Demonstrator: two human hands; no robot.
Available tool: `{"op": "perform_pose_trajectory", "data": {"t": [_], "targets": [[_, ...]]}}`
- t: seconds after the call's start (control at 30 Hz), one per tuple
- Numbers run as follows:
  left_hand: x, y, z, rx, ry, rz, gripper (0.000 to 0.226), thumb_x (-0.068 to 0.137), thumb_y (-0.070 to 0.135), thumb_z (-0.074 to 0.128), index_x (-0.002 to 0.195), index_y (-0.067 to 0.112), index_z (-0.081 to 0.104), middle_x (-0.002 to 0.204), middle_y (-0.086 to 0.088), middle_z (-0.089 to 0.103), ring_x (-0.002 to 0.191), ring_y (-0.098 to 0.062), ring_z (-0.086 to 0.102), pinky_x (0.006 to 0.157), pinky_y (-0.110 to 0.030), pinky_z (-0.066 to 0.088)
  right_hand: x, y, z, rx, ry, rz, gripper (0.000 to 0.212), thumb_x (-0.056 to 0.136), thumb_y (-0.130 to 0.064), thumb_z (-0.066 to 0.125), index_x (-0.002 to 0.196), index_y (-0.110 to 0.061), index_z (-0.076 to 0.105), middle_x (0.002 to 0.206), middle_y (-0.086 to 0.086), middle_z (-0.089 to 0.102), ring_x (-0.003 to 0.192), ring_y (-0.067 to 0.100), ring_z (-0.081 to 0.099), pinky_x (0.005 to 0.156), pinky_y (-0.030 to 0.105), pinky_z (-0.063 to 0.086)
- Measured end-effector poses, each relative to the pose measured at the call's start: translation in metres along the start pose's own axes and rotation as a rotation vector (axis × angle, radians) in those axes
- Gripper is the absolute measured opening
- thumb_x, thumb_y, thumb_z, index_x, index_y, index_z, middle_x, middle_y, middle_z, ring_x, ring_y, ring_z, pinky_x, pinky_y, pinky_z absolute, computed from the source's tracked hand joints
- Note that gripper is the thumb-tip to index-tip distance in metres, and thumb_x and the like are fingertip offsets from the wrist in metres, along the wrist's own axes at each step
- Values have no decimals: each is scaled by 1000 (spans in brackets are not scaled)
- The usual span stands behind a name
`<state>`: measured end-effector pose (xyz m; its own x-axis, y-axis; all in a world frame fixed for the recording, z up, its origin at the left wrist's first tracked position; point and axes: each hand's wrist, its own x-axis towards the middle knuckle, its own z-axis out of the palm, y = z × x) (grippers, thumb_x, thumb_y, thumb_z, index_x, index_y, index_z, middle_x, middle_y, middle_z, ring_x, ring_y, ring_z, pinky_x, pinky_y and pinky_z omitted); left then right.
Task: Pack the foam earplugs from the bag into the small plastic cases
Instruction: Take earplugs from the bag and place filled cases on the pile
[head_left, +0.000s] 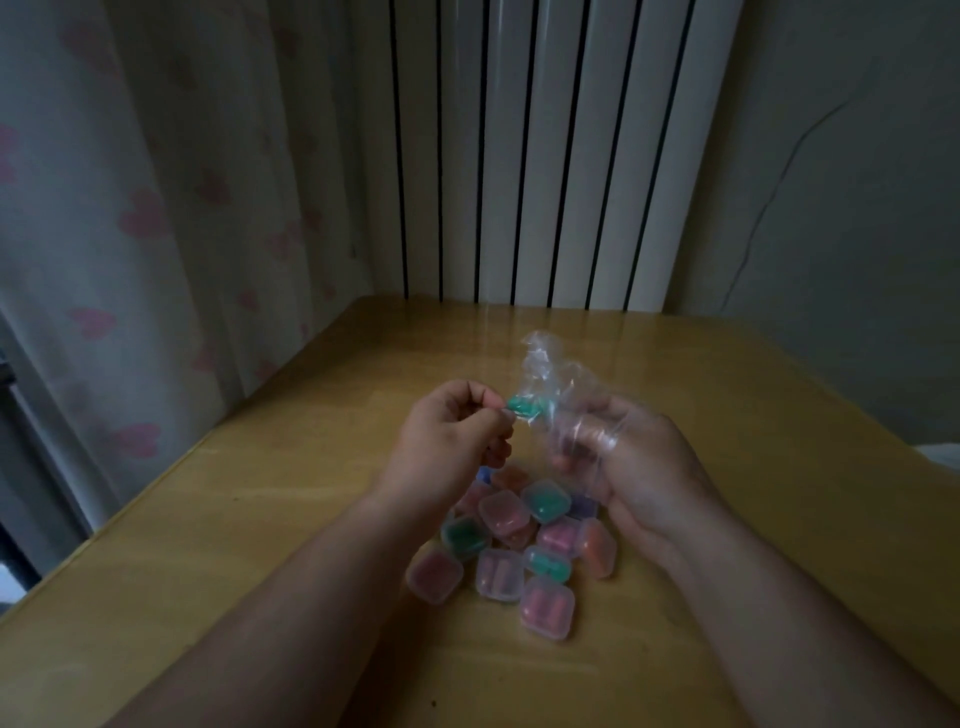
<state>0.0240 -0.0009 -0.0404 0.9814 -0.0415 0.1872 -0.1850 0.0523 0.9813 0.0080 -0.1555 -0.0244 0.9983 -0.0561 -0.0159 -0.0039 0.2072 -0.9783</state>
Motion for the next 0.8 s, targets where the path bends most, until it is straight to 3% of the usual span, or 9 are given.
{"op": "perform_pose_trajectory", "data": {"t": [0.17,0.3,0.43,0.57,0.7,0.8], "targets": [[3,-1,1,-82,26,-29,15,95,1,51,84,10,58,74,-6,65,68,-18,61,71,-35,53,5,-5,-5,122,122,-33,18,87,5,60,83,-12,60,73,12,67,60,18,66,67,38,56],[4,-4,-2,-152,-32,-74,14,95,1,52,84,9,57,73,-7,69,74,-20,67,73,-34,55,1,-1,-6,-34,-20,15,14,88,-2,63,92,-13,69,76,5,73,70,17,69,69,36,56],[3,-5,-3,-120,-33,-75,11,89,0,62,84,10,58,76,-6,69,75,-21,68,74,-35,56,-1,2,-5,-291,-37,-35,19,83,-6,70,97,-19,71,87,-1,73,81,18,69,67,30,54],[0,0,-3,-56,-47,-38,11,85,4,69,88,8,59,79,-6,69,75,-20,68,74,-34,56,-1,0,-3,-365,-72,-53,22,84,-6,70,99,-22,72,91,-3,74,84,15,70,64,26,54],[-2,1,-1,16,-48,-29,8,86,9,69,86,9,61,81,-8,69,71,-18,66,72,-32,56,-1,3,-2,-438,-92,-61,21,90,-8,62,98,-24,72,90,-4,75,84,15,72,72,32,59],[-3,1,0,97,-21,-33,8,87,13,70,84,10,63,76,-5,68,70,-18,64,74,-37,56,0,3,-1,-416,-88,-63,19,94,-10,57,95,-23,71,87,4,75,79,16,69,63,27,55]]}}
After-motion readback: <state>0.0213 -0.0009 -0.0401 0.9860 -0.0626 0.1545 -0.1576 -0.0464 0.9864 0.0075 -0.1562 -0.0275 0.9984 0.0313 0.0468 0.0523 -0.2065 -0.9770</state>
